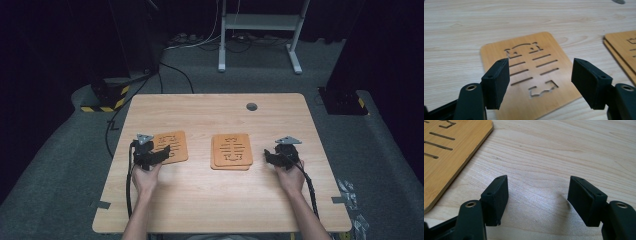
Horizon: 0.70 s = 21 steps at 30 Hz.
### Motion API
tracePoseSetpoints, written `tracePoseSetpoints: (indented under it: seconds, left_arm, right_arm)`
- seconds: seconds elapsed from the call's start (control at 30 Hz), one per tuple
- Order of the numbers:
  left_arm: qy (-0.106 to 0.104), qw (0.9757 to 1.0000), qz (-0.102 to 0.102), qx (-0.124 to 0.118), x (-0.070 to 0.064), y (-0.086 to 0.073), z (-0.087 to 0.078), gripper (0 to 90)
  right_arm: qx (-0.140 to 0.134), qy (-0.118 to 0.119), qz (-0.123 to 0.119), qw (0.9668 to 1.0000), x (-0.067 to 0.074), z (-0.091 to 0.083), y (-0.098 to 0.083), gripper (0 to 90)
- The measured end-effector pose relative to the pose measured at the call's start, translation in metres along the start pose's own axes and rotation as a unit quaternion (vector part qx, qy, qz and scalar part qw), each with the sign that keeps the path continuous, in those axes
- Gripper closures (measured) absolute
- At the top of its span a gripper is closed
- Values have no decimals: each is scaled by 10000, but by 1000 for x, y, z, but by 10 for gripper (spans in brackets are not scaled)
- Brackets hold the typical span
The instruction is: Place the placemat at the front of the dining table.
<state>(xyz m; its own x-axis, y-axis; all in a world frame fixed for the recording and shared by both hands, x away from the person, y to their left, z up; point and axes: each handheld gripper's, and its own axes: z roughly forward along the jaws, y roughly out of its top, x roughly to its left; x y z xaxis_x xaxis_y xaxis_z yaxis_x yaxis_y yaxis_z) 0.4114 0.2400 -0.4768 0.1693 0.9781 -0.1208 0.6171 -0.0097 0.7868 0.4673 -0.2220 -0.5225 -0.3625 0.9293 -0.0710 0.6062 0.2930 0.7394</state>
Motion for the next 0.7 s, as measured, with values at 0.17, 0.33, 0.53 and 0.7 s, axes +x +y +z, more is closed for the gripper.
tracePoseSetpoints:
  seconds: [0.17,0.33,0.53,0.7]
  left_arm:
    - [-200,9997,109,-16,-13,-7,-1,320]
    - [-360,9989,284,1,-27,-13,-2,322]
    - [-496,9981,360,41,-37,-18,-1,324]
    - [-606,9968,518,53,-48,-24,-1,326]
  right_arm:
    - [-13,-11,-52,10000,0,0,0,330]
    - [2,-3,-35,10000,0,0,0,330]
    - [51,28,-39,10000,0,-1,0,330]
    - [42,22,-52,10000,-1,-1,0,330]
